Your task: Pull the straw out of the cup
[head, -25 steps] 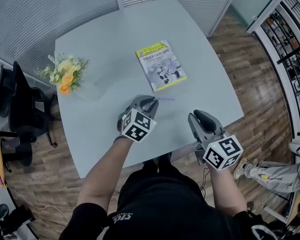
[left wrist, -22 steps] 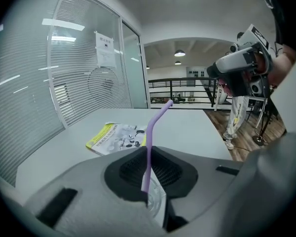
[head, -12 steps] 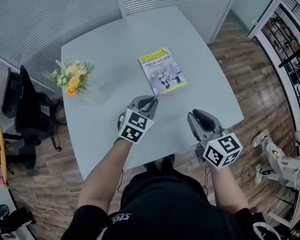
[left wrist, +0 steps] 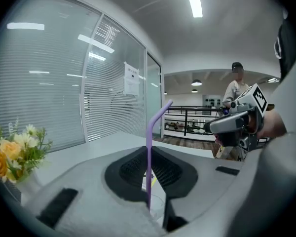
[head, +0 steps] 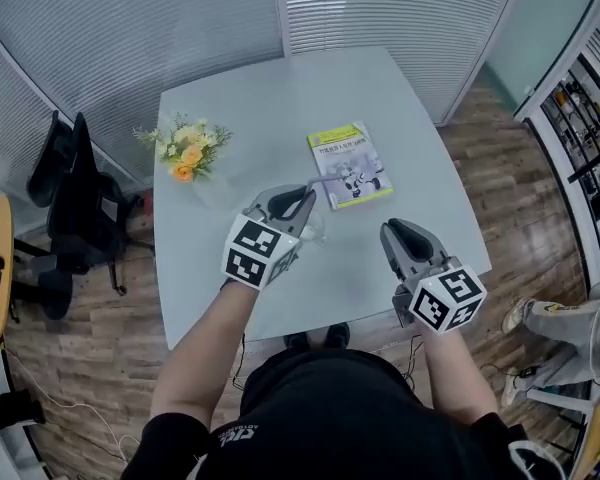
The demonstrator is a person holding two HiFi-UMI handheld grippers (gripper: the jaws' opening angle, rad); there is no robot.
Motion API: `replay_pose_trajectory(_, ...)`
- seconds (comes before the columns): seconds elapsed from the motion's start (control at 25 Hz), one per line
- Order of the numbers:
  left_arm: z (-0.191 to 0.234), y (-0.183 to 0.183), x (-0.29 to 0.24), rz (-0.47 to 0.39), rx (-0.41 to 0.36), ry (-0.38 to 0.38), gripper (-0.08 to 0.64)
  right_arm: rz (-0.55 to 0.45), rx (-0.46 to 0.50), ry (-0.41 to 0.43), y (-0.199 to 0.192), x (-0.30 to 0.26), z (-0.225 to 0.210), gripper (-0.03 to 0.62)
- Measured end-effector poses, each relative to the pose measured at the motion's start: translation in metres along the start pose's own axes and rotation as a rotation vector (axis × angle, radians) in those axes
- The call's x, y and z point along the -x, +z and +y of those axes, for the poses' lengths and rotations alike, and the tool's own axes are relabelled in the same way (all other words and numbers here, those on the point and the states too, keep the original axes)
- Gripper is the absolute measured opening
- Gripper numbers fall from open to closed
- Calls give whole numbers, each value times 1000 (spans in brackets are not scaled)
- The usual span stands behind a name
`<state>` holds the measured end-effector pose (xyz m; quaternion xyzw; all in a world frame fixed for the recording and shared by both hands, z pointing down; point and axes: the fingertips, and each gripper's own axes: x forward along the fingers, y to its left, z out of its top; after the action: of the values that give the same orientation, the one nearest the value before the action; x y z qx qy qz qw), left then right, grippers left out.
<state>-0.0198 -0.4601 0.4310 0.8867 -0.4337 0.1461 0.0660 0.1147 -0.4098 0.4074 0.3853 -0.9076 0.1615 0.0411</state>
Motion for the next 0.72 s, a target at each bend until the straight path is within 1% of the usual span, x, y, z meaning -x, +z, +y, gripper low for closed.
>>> replay_pose_trajectory(0.16, 21, 12, 29, -46, 48, 60, 29, -9, 27, 35, 11, -11, 13, 44)
replay_pose_trajectory(0.32, 39, 18, 61, -85, 88, 123, 29, -14, 55, 52, 19, -18, 21, 35)
replay_pose_trajectory(0.56, 65, 14, 111, -124, 150, 220, 29, -26, 96, 72, 32, -27, 28, 11)
replay_pose_trajectory(0.72, 75, 13, 144, -168, 193, 290, 29, -29, 111, 73, 34, -27, 30, 6)
